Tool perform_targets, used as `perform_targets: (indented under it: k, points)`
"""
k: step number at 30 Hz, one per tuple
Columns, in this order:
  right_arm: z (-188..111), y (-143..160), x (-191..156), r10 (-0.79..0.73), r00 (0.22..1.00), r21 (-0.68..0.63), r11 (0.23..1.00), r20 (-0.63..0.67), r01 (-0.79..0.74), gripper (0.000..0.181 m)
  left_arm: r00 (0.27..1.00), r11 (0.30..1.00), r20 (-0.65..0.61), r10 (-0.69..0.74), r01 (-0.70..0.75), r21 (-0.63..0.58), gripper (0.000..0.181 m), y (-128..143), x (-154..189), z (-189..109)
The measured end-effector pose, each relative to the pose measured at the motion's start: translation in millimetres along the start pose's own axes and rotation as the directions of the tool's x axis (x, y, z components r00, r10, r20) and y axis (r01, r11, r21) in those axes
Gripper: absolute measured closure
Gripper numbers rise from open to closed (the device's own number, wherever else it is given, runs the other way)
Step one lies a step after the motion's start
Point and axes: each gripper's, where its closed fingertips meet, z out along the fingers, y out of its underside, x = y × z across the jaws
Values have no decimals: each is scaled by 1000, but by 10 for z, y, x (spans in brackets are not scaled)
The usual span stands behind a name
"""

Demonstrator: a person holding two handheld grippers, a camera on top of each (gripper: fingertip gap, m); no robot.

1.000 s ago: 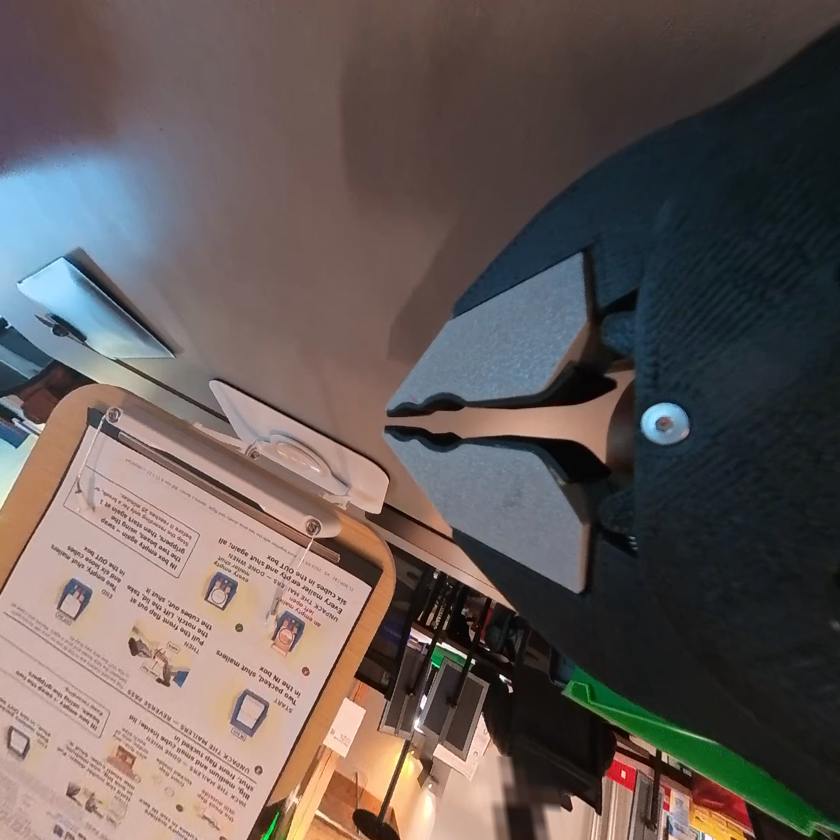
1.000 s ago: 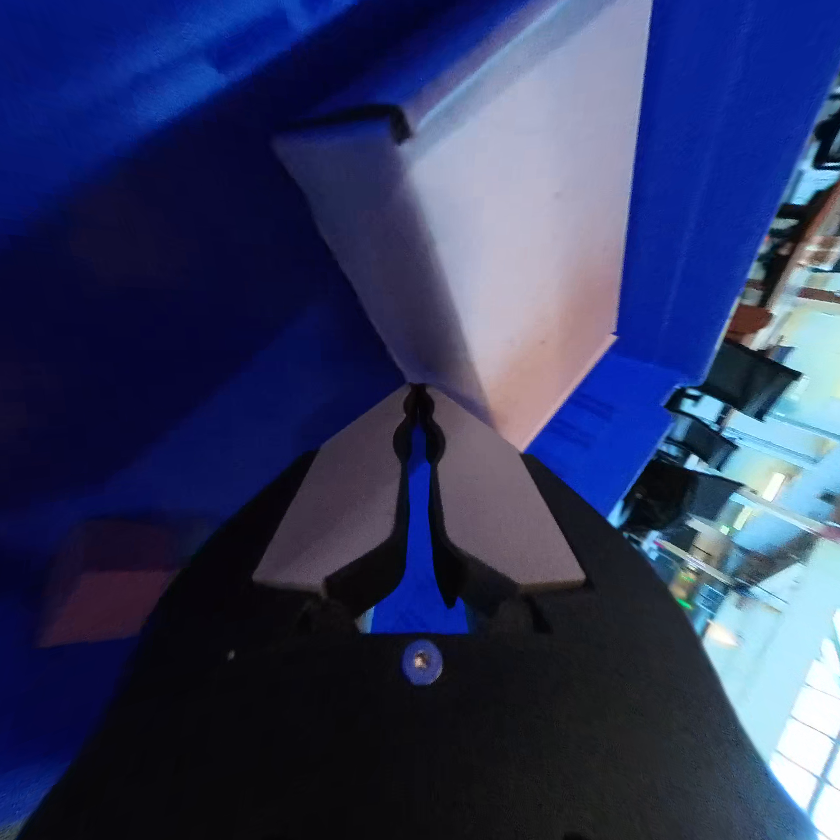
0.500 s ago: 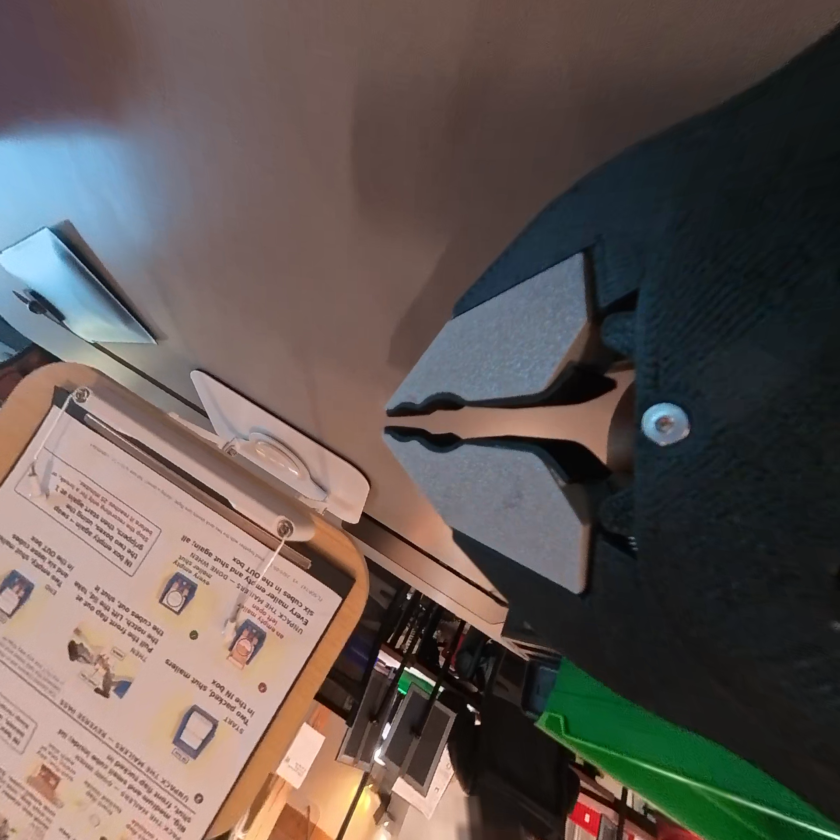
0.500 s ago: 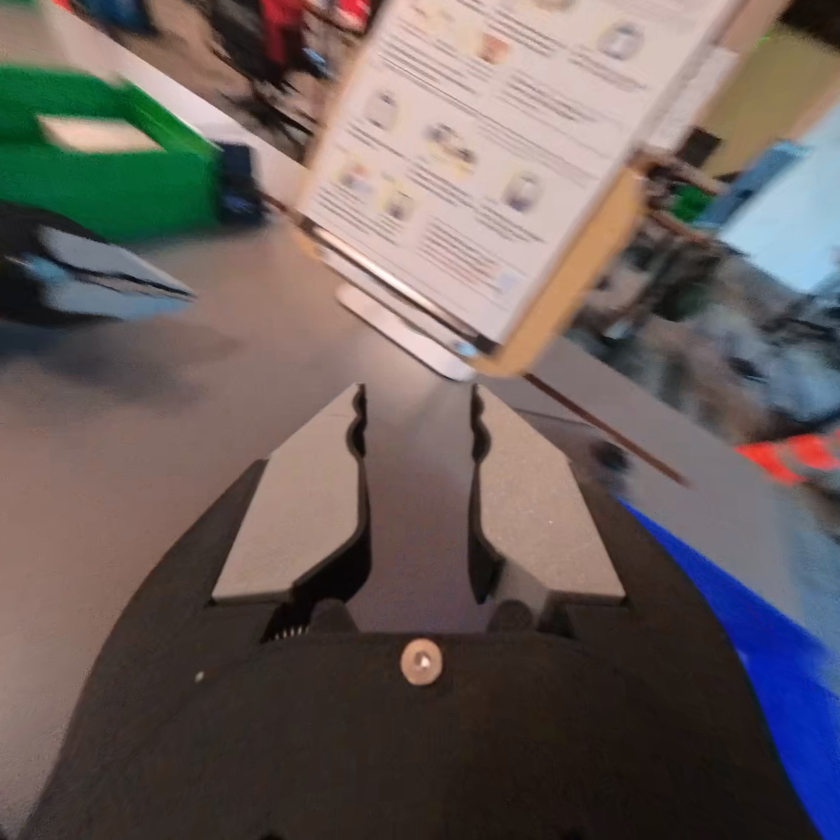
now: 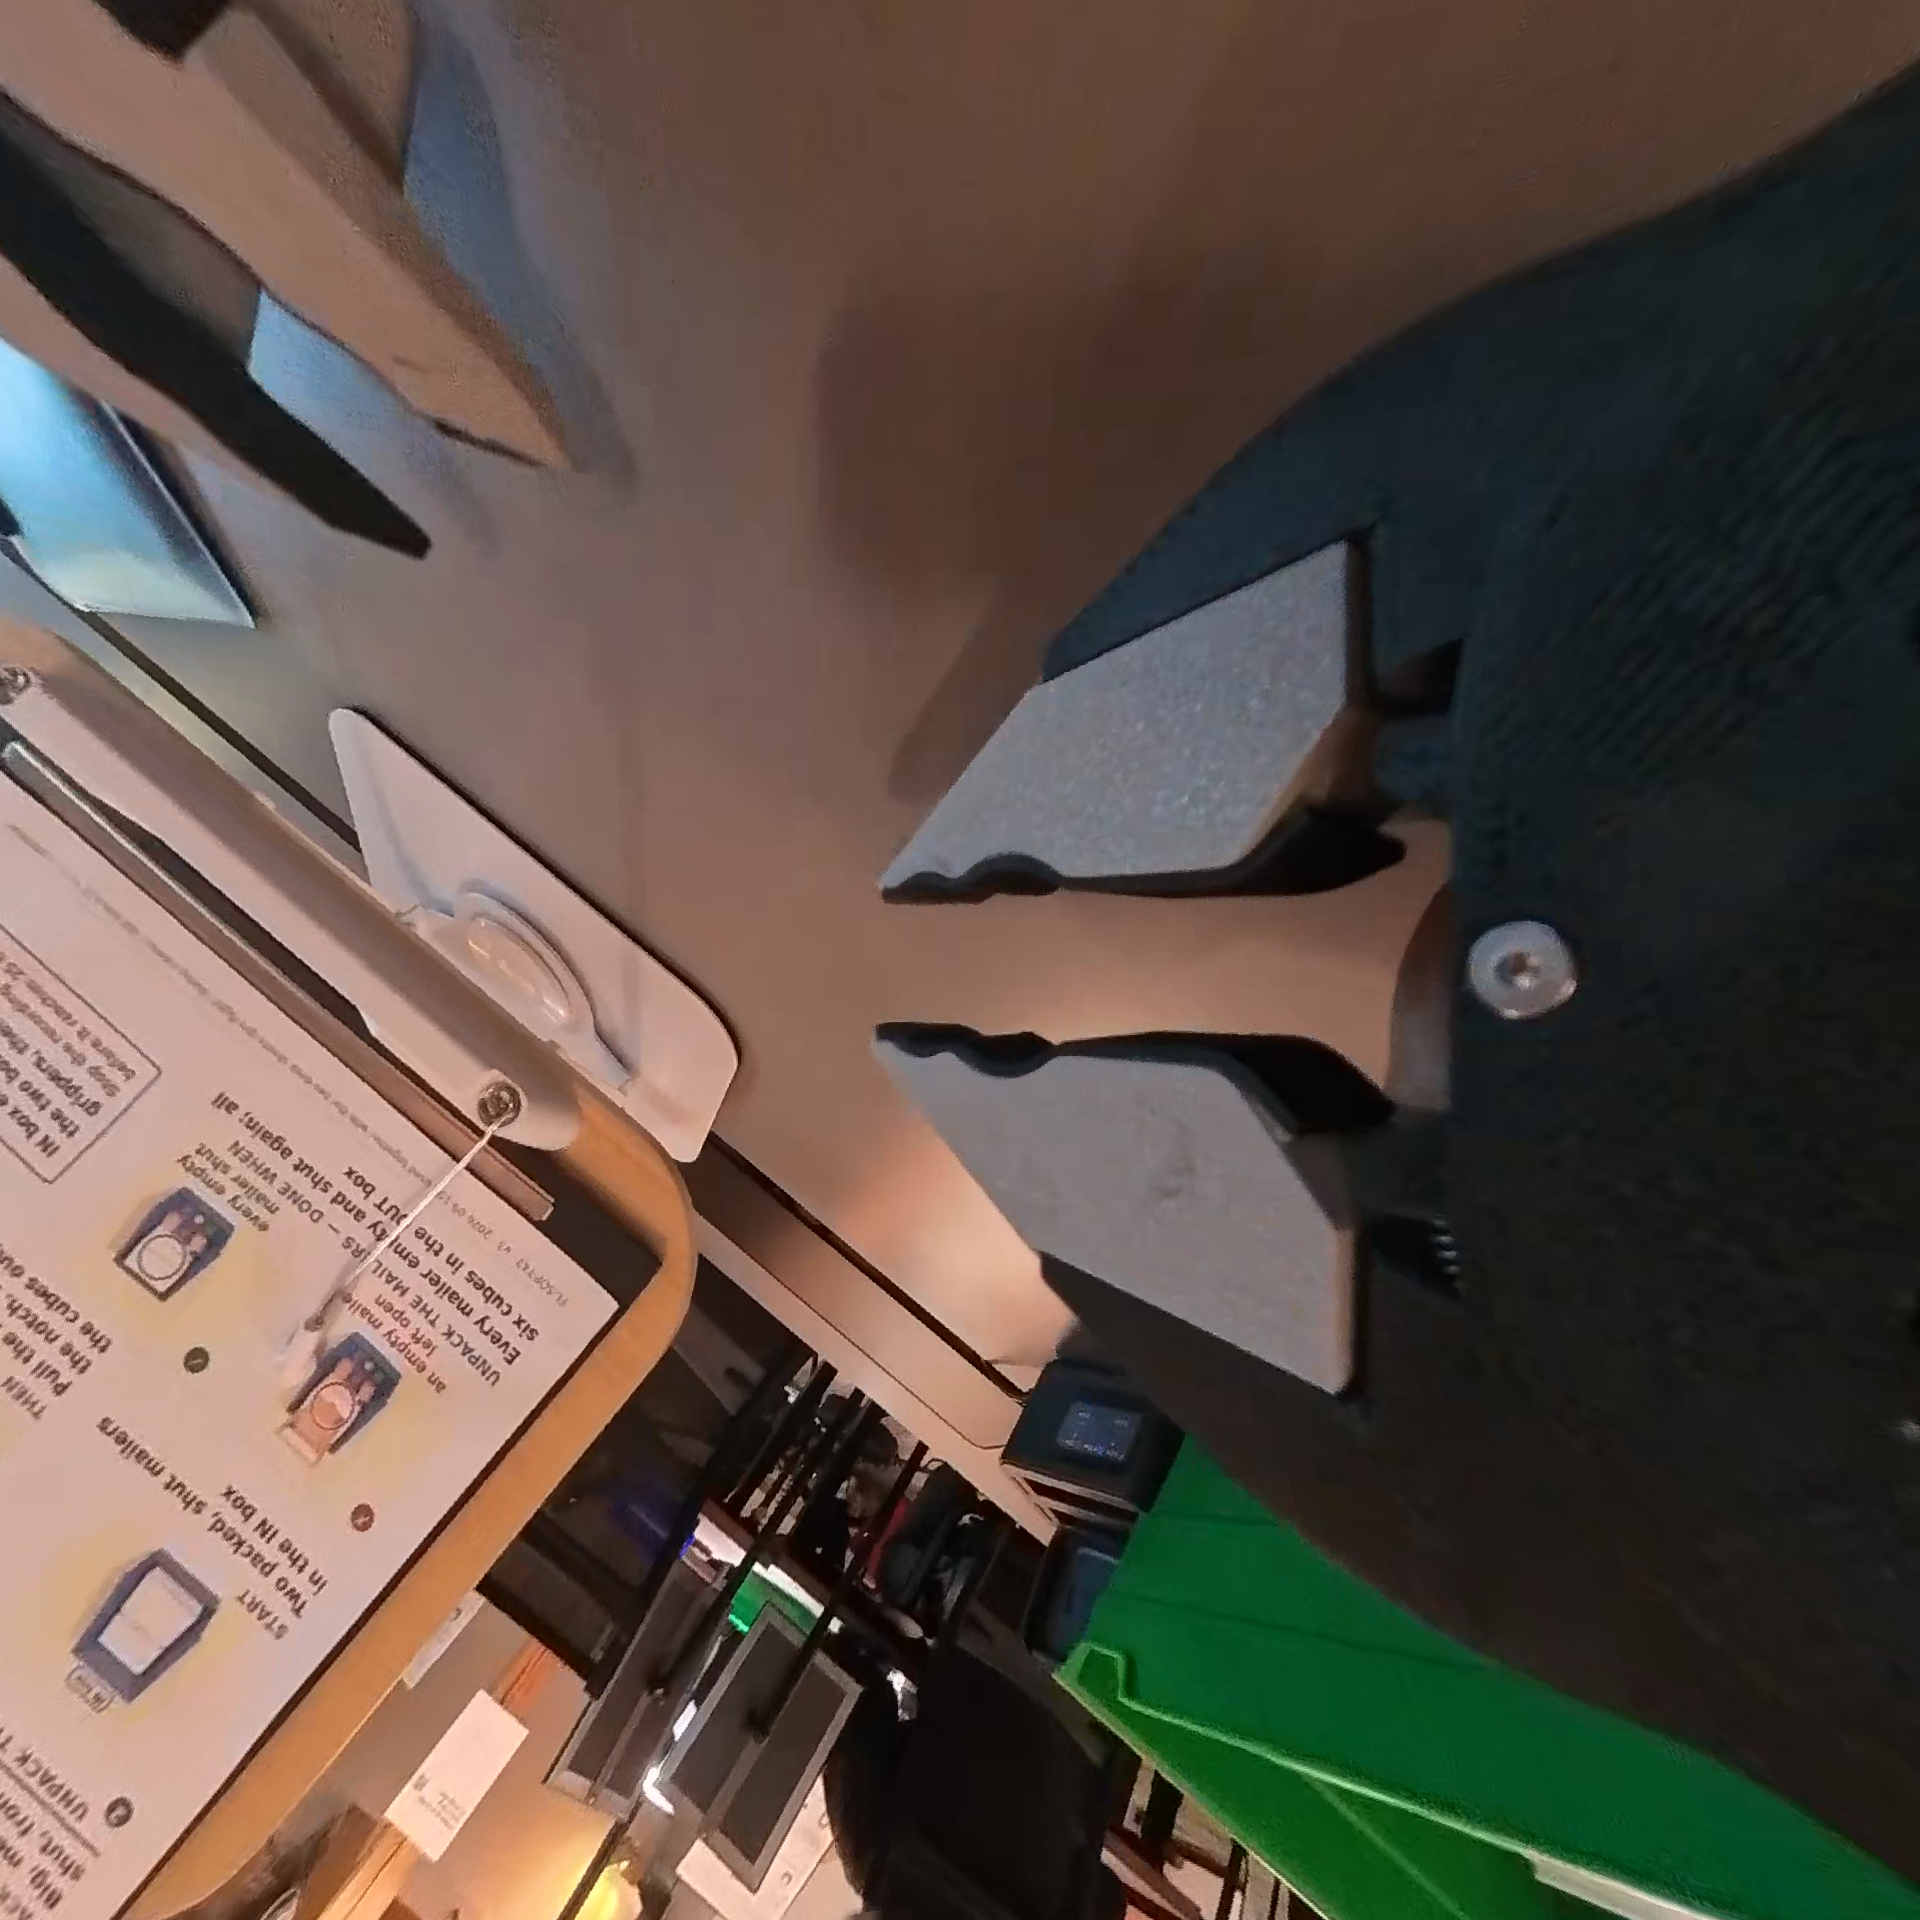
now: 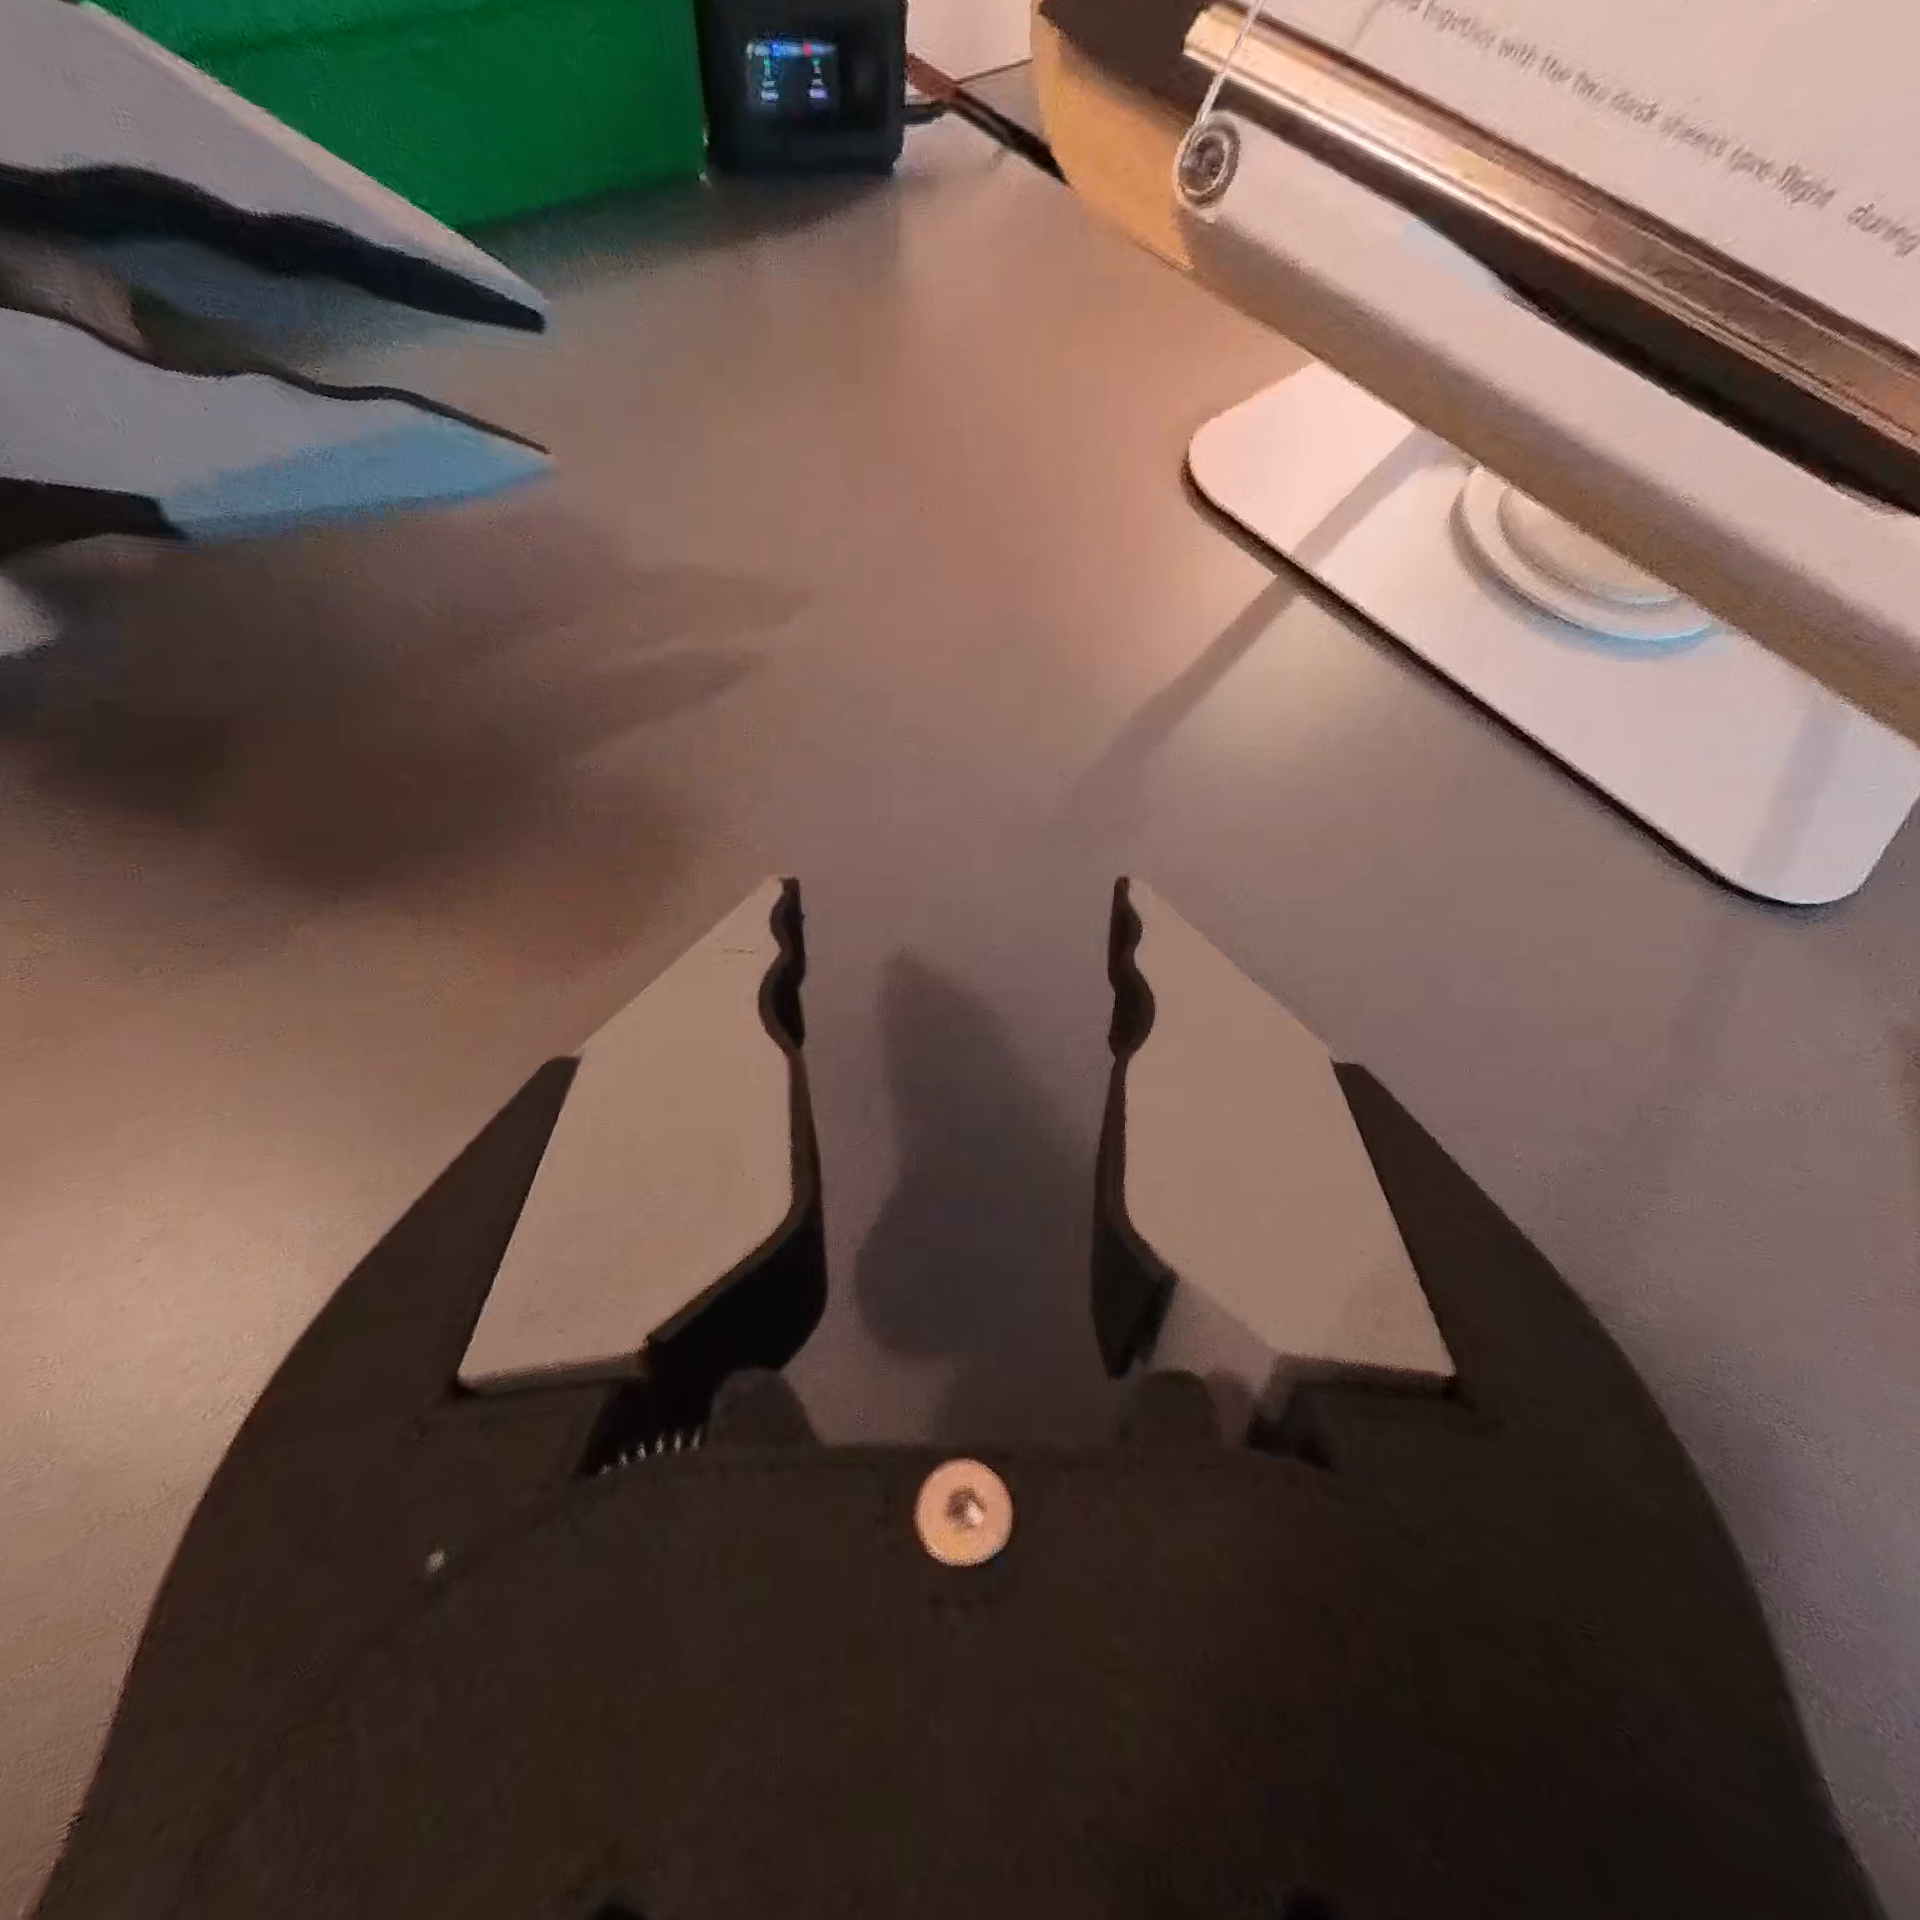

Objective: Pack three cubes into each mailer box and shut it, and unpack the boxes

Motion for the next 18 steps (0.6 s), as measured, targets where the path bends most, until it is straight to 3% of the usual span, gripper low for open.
perform_targets:
  k: [18]
  points:
    - [-60,-50,6,37,999,44,998,32,-38,131,990,988,38,-135,137,-69,168,151,-178,4]
